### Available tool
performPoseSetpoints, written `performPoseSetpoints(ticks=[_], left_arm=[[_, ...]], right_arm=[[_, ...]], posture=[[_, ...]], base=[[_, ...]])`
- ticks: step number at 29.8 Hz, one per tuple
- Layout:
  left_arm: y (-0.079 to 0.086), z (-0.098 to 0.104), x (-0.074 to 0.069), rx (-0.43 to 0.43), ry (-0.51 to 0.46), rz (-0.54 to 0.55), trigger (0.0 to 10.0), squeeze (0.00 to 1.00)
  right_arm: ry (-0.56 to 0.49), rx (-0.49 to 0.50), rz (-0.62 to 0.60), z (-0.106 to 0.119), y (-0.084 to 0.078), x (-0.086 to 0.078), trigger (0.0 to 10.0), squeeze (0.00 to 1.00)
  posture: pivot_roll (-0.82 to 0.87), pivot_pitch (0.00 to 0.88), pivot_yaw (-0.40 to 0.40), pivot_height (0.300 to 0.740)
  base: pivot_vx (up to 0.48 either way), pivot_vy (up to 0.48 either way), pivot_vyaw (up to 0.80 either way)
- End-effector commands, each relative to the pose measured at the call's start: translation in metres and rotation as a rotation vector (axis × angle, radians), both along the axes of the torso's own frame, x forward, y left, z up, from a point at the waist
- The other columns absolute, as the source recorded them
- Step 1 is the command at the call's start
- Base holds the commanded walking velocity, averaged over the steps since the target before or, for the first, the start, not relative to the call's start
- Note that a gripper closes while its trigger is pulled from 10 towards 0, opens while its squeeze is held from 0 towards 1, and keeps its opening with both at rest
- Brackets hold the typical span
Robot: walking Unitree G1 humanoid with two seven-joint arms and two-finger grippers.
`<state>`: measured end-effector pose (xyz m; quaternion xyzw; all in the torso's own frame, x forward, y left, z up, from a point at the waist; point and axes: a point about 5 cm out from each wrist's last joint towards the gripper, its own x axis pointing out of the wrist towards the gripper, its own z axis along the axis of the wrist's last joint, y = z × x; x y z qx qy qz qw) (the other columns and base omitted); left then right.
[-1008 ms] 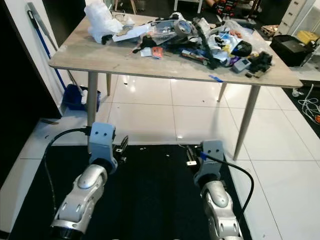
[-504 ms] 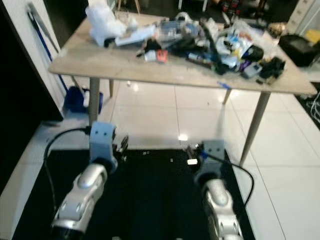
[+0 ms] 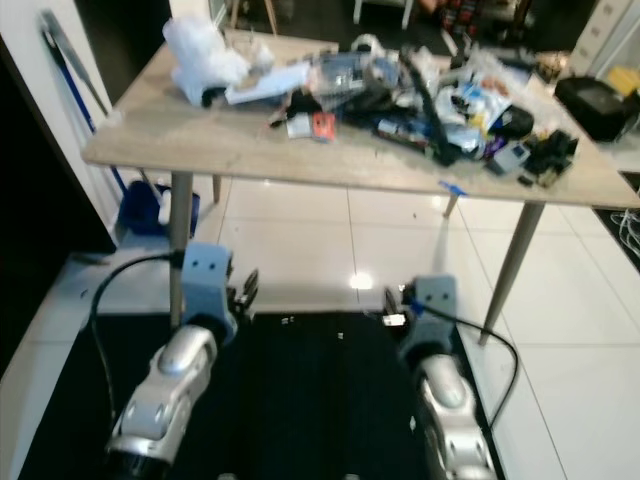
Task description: Picking trash to rubbish bin
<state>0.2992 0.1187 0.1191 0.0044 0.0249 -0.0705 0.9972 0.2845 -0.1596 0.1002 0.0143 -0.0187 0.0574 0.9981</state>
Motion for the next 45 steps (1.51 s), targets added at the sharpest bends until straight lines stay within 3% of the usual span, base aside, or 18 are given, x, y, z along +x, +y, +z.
performPoseSetpoints(ticks=[1,6,11,32,45], left_arm=[[-0.002,-0.004,-0.001,0.000,0.016,-0.007,10.0,0.00],[0.001,-0.002,0.000,0.004,0.010,0.002,10.0,0.00],[0.005,0.003,0.003,0.013,-0.005,0.009,10.0,0.00],[0.006,0.021,0.008,-0.006,-0.064,0.013,10.0,0.00],[0.006,0.025,0.009,-0.024,-0.084,0.015,10.0,0.00]], right_arm=[[-0.012,-0.020,-0.037,0.001,-0.008,0.000,10.0,0.00],[-0.044,-0.033,-0.075,0.008,-0.014,0.004,10.0,0.00],[-0.113,-0.103,0.008,0.024,-0.004,0.010,10.0,0.00],[-0.171,-0.100,-0.130,0.040,-0.032,0.021,10.0,0.00],[-0.195,-0.097,-0.134,0.046,-0.034,0.024,10.0,0.00]], posture=[[-0.07,0.141,-0.084,0.740],[-0.06,0.140,-0.081,0.740],[-0.06,0.139,-0.078,0.740],[-0.06,0.097,-0.081,0.740],[-0.06,0.090,-0.084,0.740]], base=[[0.300,0.000,0.00],[0.302,0.000,0.00],[0.304,0.000,0.00],[0.304,0.000,0.00],[0.304,0.000,0.00]])
